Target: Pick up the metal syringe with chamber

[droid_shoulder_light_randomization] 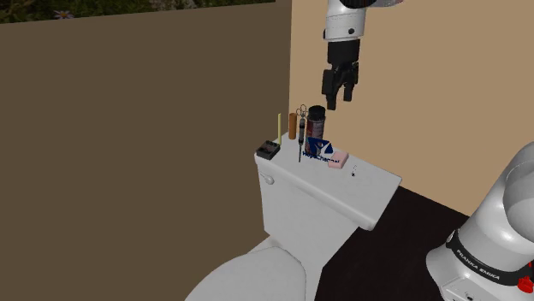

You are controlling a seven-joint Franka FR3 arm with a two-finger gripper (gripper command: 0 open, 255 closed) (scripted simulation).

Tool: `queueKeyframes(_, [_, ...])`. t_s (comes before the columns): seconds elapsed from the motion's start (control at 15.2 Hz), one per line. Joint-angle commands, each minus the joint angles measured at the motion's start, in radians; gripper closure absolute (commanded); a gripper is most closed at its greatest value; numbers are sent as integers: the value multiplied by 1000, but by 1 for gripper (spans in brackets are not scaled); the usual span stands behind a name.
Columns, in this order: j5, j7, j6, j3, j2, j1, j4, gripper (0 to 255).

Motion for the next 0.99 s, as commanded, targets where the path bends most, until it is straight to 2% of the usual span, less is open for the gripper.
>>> queueKeyframes(0.0, [-19, 7, 10, 5, 89, -1, 69, 0])
queueKeyframes(0.59, [-104, 60, -36, 23, 489, 11, 472, 0])
queueKeyframes(0.92, [-105, 62, 15, 23, 500, 11, 432, 0])
